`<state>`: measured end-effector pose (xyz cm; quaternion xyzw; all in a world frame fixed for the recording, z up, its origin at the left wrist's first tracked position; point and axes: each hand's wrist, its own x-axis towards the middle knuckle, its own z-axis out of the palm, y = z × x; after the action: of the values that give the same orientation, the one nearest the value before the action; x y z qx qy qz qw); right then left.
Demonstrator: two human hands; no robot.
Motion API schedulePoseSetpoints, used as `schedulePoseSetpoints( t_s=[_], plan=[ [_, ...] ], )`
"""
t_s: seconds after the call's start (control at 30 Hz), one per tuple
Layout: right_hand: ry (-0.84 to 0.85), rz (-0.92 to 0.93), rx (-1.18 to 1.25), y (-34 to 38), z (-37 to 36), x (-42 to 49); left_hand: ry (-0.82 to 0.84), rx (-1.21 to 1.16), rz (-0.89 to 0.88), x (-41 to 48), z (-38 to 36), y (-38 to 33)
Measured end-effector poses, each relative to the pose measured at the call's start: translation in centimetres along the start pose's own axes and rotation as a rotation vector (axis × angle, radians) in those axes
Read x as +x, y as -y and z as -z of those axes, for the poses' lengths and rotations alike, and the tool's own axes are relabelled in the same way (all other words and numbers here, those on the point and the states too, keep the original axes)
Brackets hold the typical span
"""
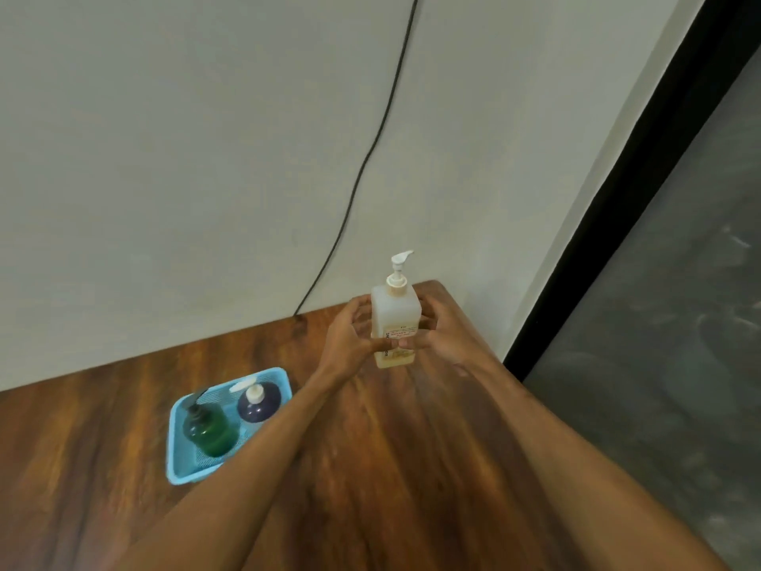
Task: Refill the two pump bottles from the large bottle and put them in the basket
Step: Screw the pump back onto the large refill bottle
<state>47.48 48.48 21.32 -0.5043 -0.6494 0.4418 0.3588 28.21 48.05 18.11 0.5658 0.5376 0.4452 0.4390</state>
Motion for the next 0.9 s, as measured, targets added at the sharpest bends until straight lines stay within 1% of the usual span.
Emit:
schedulePoseSetpoints(
  t_s=[0.07, 0.13, 0.2, 0.33, 0.47, 0.57, 0.7, 0.83, 0.9],
  plan=[
    [0.019, 0.004, -0.044, -2.1, 2.0, 2.2, -0.005, 0.021, 0.025, 2.9, -2.5, 1.1],
    [0.024, -0.065, 0.001, -5.6, 4.1, 5.4, -0.022, 0.044, 0.05, 6.3, -5.2, 2.1],
    [0.032, -0.096, 0.03, -9.0, 5.5, 8.8, -0.037, 0.065, 0.063, 9.5, -7.5, 3.2],
    [0.033, -0.142, 0.059, -14.5, 7.0, 14.6, -0.042, 0.053, 0.087, 15.3, -10.9, 6.1],
    [0.037, -0.178, 0.088, -18.5, 7.0, 18.5, -0.065, 0.053, 0.125, 19.2, -12.7, 9.4],
    [0.026, -0.157, 0.066, -20.3, 6.5, 20.0, -0.104, 0.048, 0.142, 20.6, -13.3, 11.3],
    [0.016, -0.124, 0.054, -21.5, 6.0, 20.6, -0.108, 0.035, 0.185, 21.6, -13.8, 13.1],
    [-0.003, -0.126, 0.093, -22.0, 5.8, 20.8, -0.096, 0.048, 0.194, 22.0, -14.2, 13.4],
    [0.002, -0.115, 0.105, -21.8, 5.9, 20.8, -0.078, 0.098, 0.184, 21.9, -14.0, 13.0]
  ],
)
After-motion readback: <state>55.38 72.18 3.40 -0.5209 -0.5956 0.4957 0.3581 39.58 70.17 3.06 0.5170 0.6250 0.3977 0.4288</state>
